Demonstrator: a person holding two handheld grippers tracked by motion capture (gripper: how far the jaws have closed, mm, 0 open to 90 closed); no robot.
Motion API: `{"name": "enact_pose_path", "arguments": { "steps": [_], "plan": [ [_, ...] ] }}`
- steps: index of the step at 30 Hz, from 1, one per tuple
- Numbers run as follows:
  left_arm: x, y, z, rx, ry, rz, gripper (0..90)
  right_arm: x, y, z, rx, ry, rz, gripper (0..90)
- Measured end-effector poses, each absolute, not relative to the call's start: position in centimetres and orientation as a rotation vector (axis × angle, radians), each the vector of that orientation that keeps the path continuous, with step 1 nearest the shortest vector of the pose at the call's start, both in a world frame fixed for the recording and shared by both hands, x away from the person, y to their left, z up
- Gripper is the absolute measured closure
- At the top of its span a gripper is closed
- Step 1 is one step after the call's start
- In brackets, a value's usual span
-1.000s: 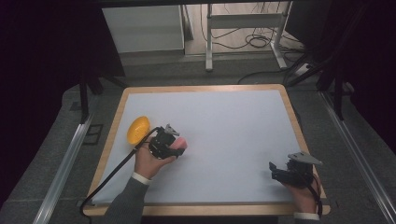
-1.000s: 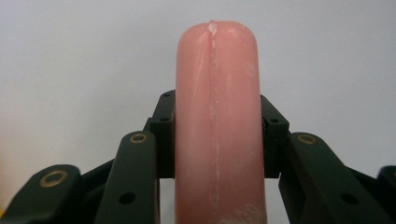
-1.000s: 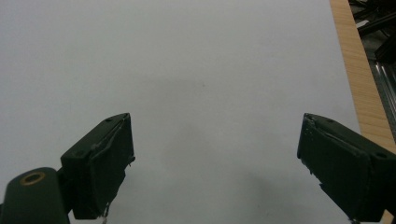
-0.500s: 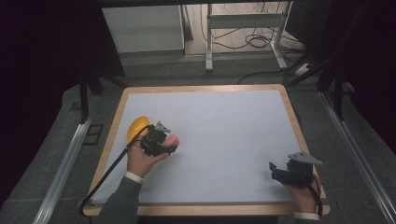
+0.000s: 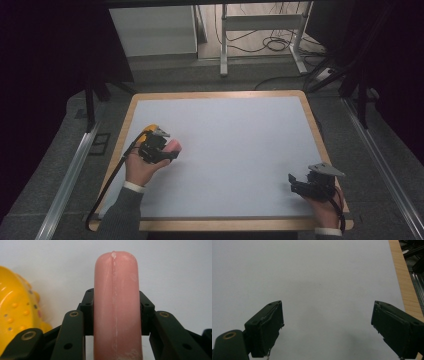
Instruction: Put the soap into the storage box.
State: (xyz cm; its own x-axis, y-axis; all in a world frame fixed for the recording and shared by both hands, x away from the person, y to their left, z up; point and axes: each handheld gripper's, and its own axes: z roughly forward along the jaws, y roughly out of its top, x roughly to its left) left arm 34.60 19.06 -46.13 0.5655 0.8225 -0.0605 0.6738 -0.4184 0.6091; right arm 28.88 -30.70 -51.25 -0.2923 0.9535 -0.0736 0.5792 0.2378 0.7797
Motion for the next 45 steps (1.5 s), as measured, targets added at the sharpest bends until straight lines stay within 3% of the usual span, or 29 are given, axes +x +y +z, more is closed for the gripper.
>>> {"name": "enact_pose_path", "arguments": {
  "steps": [45],
  "plan": [
    [37.5, 24.0, -44.6, 2.135, 1.339, 0.367, 59.9, 28.9, -30.4, -51.3, 1.38, 1.974, 0.874, 10.4]
  ]
}}
